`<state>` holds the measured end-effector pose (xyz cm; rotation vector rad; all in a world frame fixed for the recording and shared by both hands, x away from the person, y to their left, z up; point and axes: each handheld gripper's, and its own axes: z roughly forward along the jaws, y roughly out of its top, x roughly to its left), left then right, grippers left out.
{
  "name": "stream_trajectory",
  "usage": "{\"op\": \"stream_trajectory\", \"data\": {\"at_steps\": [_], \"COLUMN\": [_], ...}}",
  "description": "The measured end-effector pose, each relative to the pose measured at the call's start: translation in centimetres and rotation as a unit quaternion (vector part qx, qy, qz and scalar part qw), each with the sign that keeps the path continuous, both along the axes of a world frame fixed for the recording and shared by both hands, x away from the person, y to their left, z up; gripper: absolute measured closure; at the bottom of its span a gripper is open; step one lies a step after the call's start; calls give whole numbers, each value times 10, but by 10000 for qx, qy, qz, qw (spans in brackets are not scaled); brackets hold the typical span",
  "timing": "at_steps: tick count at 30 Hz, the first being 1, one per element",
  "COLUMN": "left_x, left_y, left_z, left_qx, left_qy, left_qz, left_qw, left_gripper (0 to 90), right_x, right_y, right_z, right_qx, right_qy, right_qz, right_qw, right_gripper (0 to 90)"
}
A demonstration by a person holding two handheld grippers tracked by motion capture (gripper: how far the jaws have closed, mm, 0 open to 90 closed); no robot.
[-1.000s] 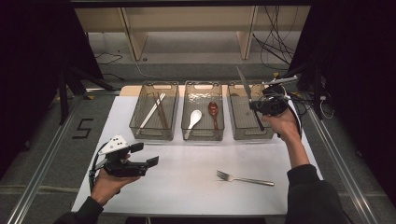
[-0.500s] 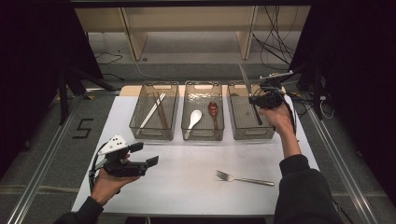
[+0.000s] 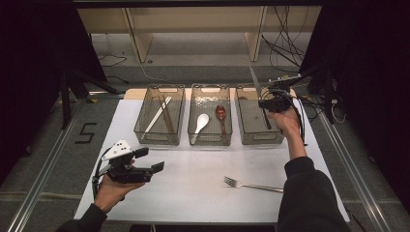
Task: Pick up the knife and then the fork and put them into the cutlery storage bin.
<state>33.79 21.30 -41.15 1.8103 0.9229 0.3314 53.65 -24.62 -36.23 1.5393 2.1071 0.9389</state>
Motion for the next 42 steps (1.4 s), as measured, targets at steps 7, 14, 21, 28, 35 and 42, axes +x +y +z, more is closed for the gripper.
{"op": "stream_trajectory", "data": {"at_steps": [7, 14, 21, 28, 35, 42], "left_x": [0, 0, 0, 0, 0, 1], "left_y": [-1, -1, 0, 0, 0, 0], "left_z": [0, 0, 0, 0, 0, 0], "left_qx": [22, 22, -14, -20, -21, -25], "left_qy": [6, 12, 33, 25, 31, 25], "left_qz": [-14, -12, -13, -7, -2, 4], "left_qw": [10000, 10000, 10000, 10000, 10000, 10000], "left_gripper": [159, 159, 159, 159, 158, 158], "right_x": [3, 3, 2, -6, -25, -54], "right_y": [0, 0, 0, 3, 8, 15], "right_z": [-7, -17, -23, -7, -1, 9], "right_qx": [-13, -13, -153, -2, 51, 88], "right_qy": [134, 230, 323, 51, 69, -106], "right_qz": [-56, -139, -241, 49, 585, 1025], "right_qw": [9999, 9996, 9991, 10000, 9982, 9946], "right_gripper": [807, 803, 772, 630, 439, 349]}}
